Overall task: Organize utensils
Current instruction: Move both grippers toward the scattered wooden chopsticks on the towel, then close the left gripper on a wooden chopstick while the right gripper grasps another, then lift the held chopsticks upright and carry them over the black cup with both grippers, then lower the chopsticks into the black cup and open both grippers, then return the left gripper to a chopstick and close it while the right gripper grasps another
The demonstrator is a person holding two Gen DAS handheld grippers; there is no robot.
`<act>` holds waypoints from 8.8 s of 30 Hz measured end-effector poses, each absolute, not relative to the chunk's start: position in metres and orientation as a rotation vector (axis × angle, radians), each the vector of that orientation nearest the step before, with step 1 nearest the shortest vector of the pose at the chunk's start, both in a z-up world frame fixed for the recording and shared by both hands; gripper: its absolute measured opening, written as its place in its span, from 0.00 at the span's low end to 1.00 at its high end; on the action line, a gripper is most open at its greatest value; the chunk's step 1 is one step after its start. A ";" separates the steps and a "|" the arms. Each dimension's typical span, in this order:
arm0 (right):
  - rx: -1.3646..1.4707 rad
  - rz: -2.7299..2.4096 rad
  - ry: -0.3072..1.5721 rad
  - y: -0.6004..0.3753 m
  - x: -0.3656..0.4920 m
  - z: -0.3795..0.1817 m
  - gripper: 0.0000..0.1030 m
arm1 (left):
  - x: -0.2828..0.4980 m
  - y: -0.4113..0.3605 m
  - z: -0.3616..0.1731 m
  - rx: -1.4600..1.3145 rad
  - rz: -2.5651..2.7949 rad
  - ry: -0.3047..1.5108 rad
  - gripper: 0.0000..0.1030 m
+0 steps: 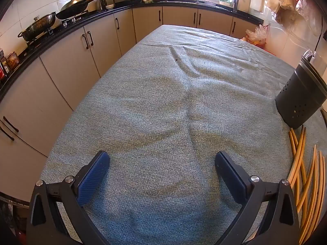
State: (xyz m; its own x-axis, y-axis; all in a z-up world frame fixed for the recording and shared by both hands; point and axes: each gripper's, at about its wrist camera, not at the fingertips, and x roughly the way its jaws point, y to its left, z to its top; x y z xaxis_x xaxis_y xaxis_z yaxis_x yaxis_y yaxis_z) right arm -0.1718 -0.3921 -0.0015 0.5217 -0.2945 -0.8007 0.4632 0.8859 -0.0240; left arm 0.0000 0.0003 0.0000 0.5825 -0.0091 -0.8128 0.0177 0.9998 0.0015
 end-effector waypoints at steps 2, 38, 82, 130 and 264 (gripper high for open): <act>0.194 -0.461 0.896 -0.392 -0.172 -0.001 1.00 | 0.001 0.002 0.000 0.005 -0.019 0.949 1.00; 0.182 -0.517 0.562 -0.270 -0.256 0.084 0.96 | -0.158 -0.025 0.108 0.098 -0.083 0.586 1.00; 0.034 -0.463 0.502 -0.192 -0.302 0.105 0.96 | -0.235 -0.009 0.147 0.100 -0.114 0.456 1.00; 0.326 -0.132 0.937 -0.271 -0.174 0.015 0.45 | -0.063 -0.224 0.024 0.590 -0.718 1.002 0.32; 0.308 -0.108 0.762 -0.285 -0.141 0.091 0.60 | -0.051 -0.052 0.082 0.060 -0.468 0.931 0.44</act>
State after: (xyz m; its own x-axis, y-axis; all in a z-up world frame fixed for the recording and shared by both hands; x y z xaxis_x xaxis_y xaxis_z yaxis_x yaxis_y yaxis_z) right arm -0.1411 -0.2847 0.0914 0.7202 0.0144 -0.6936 0.2072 0.9497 0.2348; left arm -0.0508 -0.0524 0.0816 0.5049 -0.3620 -0.7836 0.4132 0.8984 -0.1488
